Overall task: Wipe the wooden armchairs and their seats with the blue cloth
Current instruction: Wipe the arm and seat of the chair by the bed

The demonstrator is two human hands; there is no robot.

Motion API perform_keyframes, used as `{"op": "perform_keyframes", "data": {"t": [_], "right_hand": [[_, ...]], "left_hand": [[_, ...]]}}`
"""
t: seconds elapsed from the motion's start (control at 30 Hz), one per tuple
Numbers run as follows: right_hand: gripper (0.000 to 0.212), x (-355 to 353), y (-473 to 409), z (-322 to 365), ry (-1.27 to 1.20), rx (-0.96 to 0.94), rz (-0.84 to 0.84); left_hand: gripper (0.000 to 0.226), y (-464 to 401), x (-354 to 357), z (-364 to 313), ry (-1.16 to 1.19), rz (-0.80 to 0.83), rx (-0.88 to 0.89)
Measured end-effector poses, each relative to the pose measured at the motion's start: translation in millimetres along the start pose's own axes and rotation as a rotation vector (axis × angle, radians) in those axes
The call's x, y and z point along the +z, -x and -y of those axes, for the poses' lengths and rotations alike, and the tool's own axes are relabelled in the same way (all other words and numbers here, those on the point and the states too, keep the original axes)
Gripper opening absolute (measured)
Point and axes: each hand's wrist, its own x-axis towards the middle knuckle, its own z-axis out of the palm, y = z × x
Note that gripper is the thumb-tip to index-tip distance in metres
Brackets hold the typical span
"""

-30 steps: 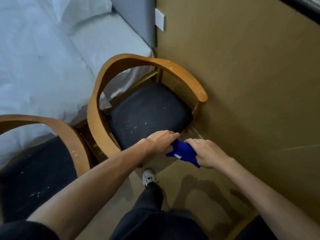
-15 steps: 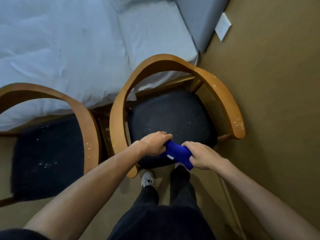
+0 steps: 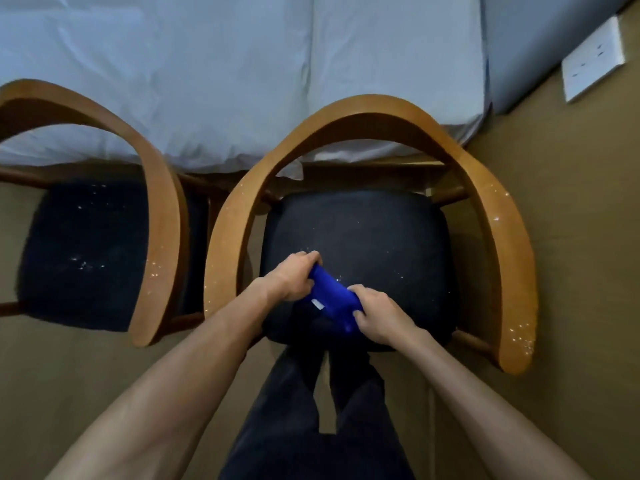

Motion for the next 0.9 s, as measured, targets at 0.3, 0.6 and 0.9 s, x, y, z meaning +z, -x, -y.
{"op": "perform_keyframes", "data": {"t": [0.3,0.6,0.9], "right_hand": [[0.045,1,-135,-1,-0.211,0.106,-0.085],[0.065,23,-212,-14,0.228,-0.008,-0.428],[0.080,79,-258,11,0.315,0.070,-0.549]], "left_hand": [[0.041,-133,-43,42,0.009,-0.075,-0.113],[0.073,-164,-1,90,-0.021,-0.157,-0.235],[0.080,-174,30,114,0.008,-0.295,-0.354]]}}
